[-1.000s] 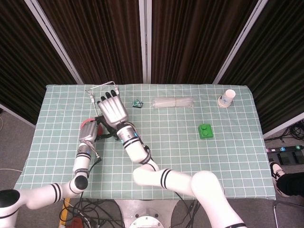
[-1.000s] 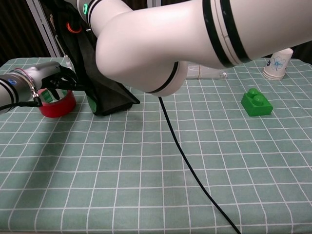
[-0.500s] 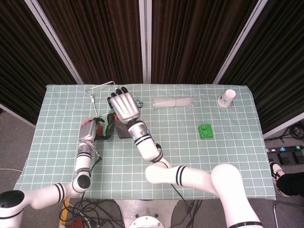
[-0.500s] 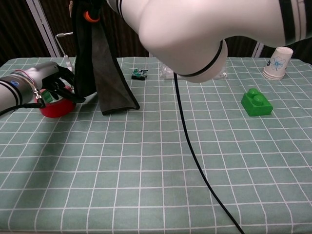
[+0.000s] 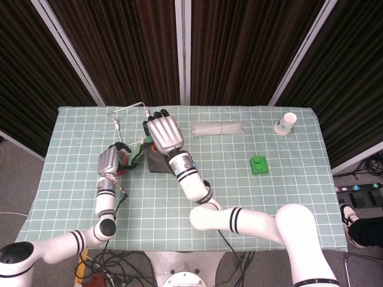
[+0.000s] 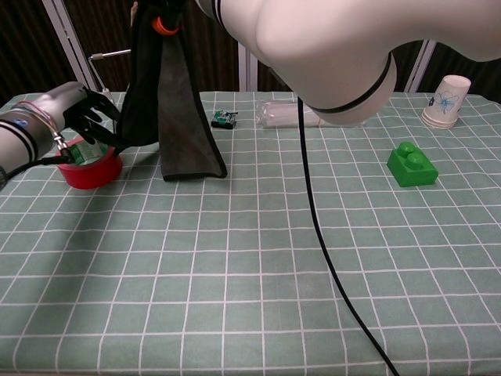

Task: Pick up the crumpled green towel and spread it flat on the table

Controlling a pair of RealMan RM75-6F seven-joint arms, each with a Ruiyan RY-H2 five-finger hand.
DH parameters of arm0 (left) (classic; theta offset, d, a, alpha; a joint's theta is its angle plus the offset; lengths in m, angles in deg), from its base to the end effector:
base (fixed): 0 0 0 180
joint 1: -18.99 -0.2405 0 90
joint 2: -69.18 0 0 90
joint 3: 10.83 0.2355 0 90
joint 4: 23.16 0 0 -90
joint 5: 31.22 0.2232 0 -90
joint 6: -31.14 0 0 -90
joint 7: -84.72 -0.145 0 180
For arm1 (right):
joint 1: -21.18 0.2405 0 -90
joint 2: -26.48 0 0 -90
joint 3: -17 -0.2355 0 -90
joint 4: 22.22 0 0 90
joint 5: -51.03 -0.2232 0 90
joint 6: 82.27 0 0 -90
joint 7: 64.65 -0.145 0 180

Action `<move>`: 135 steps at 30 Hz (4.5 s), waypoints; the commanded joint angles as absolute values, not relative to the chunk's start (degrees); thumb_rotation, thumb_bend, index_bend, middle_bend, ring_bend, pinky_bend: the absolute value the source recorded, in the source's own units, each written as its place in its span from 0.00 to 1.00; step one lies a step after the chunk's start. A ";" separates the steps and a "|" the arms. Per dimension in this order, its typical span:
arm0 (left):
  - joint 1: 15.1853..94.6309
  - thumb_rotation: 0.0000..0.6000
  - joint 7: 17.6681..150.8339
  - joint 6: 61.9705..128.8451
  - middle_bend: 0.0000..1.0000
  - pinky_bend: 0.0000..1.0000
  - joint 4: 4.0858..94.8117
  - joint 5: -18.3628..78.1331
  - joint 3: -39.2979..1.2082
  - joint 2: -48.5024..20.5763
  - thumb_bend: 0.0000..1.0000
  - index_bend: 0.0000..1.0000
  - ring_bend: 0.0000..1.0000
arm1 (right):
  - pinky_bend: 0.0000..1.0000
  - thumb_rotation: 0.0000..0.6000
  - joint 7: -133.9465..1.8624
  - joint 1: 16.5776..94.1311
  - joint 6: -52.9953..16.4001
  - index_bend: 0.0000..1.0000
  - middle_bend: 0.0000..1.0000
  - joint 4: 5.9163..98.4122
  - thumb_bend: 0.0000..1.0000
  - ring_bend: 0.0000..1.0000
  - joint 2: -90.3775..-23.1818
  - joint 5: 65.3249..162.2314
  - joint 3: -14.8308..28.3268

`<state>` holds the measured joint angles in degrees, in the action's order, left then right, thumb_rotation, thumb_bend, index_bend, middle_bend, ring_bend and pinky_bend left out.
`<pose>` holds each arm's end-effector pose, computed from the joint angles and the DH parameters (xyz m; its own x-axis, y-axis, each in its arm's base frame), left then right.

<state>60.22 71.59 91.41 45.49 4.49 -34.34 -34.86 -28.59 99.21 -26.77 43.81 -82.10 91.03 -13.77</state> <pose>-0.1784 0.3720 -0.0488 -0.0834 0.1738 0.9813 0.9638 0.2642 0.0351 0.1096 -0.3978 -0.0604 0.3264 -0.0739 0.9423 -0.8496 -0.4598 0.2582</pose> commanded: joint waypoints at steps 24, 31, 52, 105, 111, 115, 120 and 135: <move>57.70 1.00 76.85 94.18 0.39 0.38 49.36 17.91 -33.36 -30.02 0.49 0.72 0.23 | 0.21 1.00 -34.43 91.30 -23.31 0.79 0.41 57.37 0.53 0.26 -72.08 91.03 -12.91; 56.88 1.00 78.46 95.70 0.40 0.38 54.75 23.79 -33.22 -24.83 0.49 0.72 0.23 | 0.21 1.00 -41.21 84.25 -22.55 0.79 0.41 65.54 0.53 0.26 -65.02 92.48 -12.21; 60.58 1.00 80.03 95.24 0.40 0.38 46.50 27.48 -35.14 -21.67 0.49 0.71 0.23 | 0.20 1.00 -58.49 84.04 -30.43 0.81 0.43 53.10 0.53 0.27 -67.49 101.31 -10.38; 53.26 1.00 71.56 88.01 0.33 0.38 66.47 44.57 -11.66 -20.06 0.31 0.49 0.23 | 0.15 1.00 -66.23 71.86 -36.52 0.81 0.42 54.65 0.53 0.22 -64.74 133.82 15.13; 53.71 0.88 70.29 86.04 0.29 0.37 69.32 43.74 -10.99 -18.57 0.14 0.34 0.22 | 0.14 1.00 -64.40 71.76 -37.93 0.81 0.40 55.99 0.53 0.20 -64.49 133.86 16.02; 54.05 0.76 69.59 84.71 0.27 0.37 70.99 42.88 -10.67 -17.25 0.07 0.30 0.21 | 0.13 1.00 -63.43 71.58 -38.89 0.81 0.38 56.96 0.53 0.19 -64.49 133.31 16.40; 54.57 0.67 67.75 82.99 0.24 0.35 74.18 41.82 -9.72 -14.61 0.01 0.27 0.19 | 0.11 1.00 -62.56 71.68 -40.61 0.81 0.36 58.54 0.53 0.16 -63.98 132.40 16.66; 53.97 0.80 63.83 83.29 0.24 0.35 75.11 41.30 -7.57 -12.93 0.00 0.27 0.19 | 0.00 0.50 -54.20 72.91 -45.34 0.40 0.16 59.33 0.22 0.00 -62.43 133.33 20.11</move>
